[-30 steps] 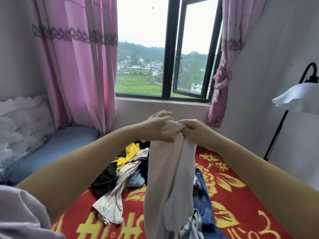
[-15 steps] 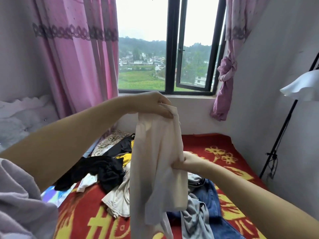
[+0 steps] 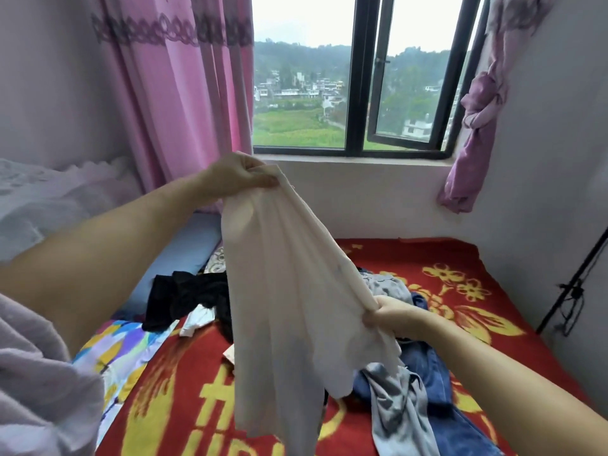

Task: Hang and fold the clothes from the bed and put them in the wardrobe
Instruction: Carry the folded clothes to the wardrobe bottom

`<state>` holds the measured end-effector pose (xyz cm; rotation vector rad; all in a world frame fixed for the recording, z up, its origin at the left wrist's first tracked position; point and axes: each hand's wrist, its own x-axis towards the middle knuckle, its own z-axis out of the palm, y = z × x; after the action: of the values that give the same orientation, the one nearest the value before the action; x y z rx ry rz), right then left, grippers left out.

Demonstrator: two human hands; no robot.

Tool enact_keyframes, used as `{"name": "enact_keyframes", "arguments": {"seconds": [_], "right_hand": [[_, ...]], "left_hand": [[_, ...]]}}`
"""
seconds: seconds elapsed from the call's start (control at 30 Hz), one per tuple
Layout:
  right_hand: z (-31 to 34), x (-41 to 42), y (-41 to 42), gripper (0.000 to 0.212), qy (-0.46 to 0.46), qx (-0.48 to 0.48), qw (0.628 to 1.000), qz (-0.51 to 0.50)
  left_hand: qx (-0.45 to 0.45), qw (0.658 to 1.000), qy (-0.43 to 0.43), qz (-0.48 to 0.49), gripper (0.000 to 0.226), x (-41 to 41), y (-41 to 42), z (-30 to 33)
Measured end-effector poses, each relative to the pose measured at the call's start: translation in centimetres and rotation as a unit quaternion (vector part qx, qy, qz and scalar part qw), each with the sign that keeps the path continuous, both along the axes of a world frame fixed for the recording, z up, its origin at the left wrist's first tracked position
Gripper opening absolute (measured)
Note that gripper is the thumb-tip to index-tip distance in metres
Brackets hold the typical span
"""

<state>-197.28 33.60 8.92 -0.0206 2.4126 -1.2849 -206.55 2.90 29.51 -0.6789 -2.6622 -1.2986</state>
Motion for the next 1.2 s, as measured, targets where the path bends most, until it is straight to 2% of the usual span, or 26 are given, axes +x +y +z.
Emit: {"name": "enact_keyframes", "arguments": {"seconds": [0.13, 0.23, 0.33, 0.43, 0.53, 0.6, 0.67, 0.77, 0.87, 0.97, 1.07, 1.17, 1.2], "right_hand": [[0.0, -3.6, 1.6, 0.013, 0.084, 0.169, 0.982, -0.029], [0.9, -7.1, 2.3, 0.007, 0.144, 0.26, 0.951, -0.084], [3.1, -10.0, 1.4, 0.006, 0.259, 0.272, 0.914, -0.156], [5.6, -11.3, 0.2, 0.007, 0.327, 0.238, 0.893, -0.195], [6.2, -10.8, -0.6, 0.01, 0.353, 0.278, 0.877, -0.169], [4.8, -9.9, -1.4, 0.014, 0.356, 0.312, 0.874, -0.107], [1.8, -8.9, -2.5, 0.018, 0.328, 0.335, 0.883, -0.013], [-6.3, -7.2, -5.0, 0.02, 0.269, 0.369, 0.881, 0.125], [-17.2, -4.2, -8.1, 0.014, 0.205, 0.393, 0.875, 0.194], [-28.4, 0.8, -10.7, 0.021, 0.122, 0.389, 0.879, 0.246], [-37.6, 6.5, -12.3, 0.025, 0.011, 0.333, 0.889, 0.316], [-42.6, 10.8, -12.4, 0.023, -0.115, 0.275, 0.866, 0.401], [-43.6, 11.5, -12.0, 0.023, -0.145, 0.27, 0.858, 0.413]], "left_hand": [[-0.023, 0.998, 0.013, 0.055, 0.016, -4.6, -1.5, -3.3], [-0.054, 0.988, 0.064, 0.132, 0.015, -8.9, -3.0, -5.4], [-0.041, 0.973, 0.113, 0.196, 0.019, -11.7, -4.5, -5.8], [0.035, 0.951, 0.182, 0.249, 0.024, -12.0, -5.9, -5.1], [0.033, 0.948, 0.212, 0.237, 0.021, -10.3, -8.1, -5.7], [0.013, 0.952, 0.227, 0.206, 0.019, -8.3, -10.3, -8.4], [-0.023, 0.955, 0.222, 0.196, 0.017, -5.9, -12.6, -13.3], [-0.103, 0.961, 0.137, 0.217, 0.017, -1.6, -15.8, -23.3], [-0.237, 0.948, 0.053, 0.204, 0.017, 4.3, -18.2, -35.0], [-0.351, 0.921, -0.014, 0.168, 0.013, 11.7, -20.6, -46.3], [-0.443, 0.876, -0.101, 0.16, 0.016, 18.9, -21.9, -55.7], [-0.546, 0.771, -0.28, 0.17, 0.037, 24.2, -21.0, -61.8], [-0.549, 0.753, -0.317, 0.175, 0.045, 25.1, -20.2, -62.8]]}}
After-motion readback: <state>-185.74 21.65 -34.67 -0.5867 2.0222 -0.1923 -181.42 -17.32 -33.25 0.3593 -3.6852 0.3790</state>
